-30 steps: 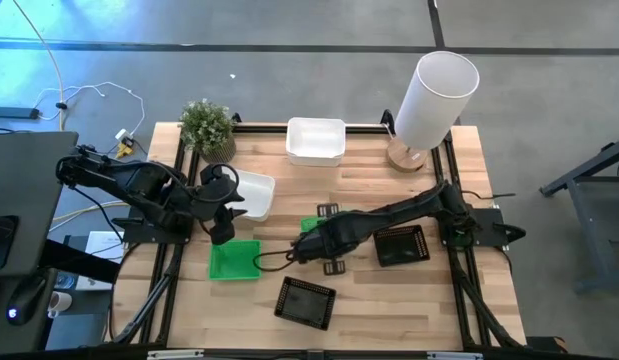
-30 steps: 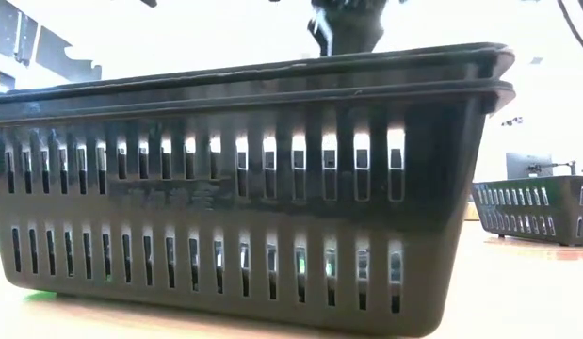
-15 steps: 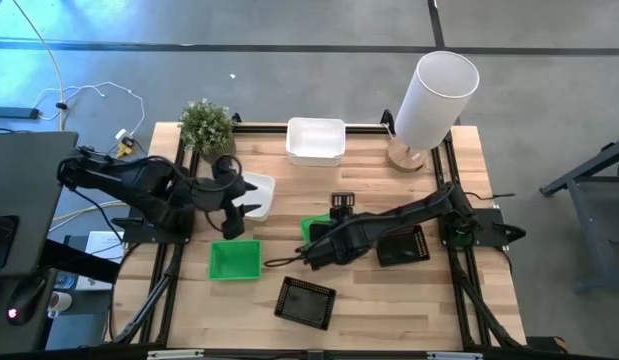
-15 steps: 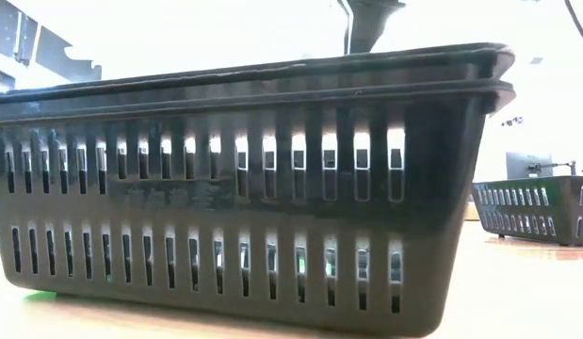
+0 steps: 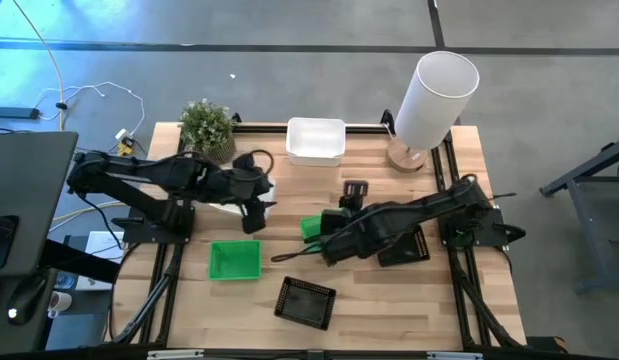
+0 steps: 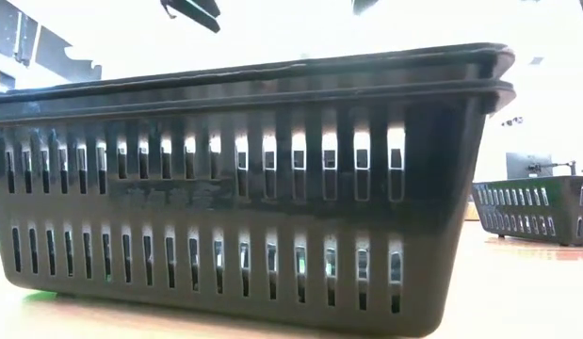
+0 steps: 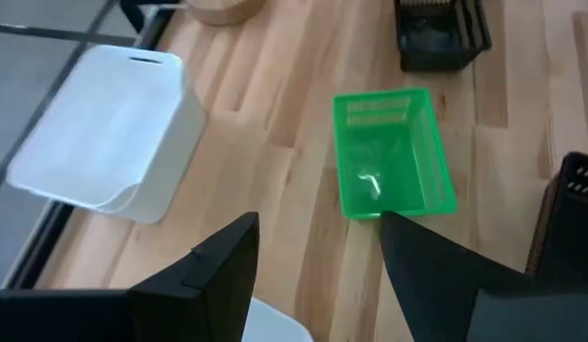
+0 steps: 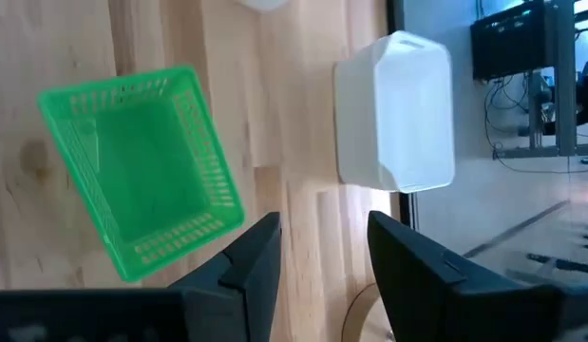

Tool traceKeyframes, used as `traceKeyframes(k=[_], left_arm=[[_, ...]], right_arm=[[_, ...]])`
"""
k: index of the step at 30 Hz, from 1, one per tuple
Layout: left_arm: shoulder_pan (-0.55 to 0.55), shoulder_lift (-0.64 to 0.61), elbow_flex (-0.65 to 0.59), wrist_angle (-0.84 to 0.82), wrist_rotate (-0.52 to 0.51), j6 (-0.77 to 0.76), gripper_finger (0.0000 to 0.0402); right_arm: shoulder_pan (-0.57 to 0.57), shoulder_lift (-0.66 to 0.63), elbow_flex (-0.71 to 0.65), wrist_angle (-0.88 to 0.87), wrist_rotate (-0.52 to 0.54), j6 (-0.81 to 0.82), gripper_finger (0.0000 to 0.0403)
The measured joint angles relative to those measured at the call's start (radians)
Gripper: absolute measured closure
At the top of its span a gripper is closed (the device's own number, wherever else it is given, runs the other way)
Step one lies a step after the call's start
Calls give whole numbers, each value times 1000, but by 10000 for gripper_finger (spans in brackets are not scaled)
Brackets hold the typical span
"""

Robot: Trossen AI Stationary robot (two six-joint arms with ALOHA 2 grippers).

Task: Stack baskets by color
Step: Stack the right green bin on the left green bin

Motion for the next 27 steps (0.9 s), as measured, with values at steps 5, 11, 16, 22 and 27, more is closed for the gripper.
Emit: traceKeyframes(k=[5, 11, 16, 22, 27], left_arm=[[22, 76, 0, 62, 57, 49, 195], [45, 159, 0, 163, 106, 98, 195], [76, 217, 0, 214, 150, 106, 195], [116, 292, 0, 272, 170, 115, 195], [133, 370, 0, 337, 209, 123, 195]], right_arm=[[0, -79, -27, 4, 5, 26, 258], [-21, -247, -280, 10, 26, 133, 258], [-28, -396, -480, 98, -1, 238, 258], [-28, -519, -656, 225, -25, 287, 258], [-28, -569, -760, 302, -25, 303, 258]])
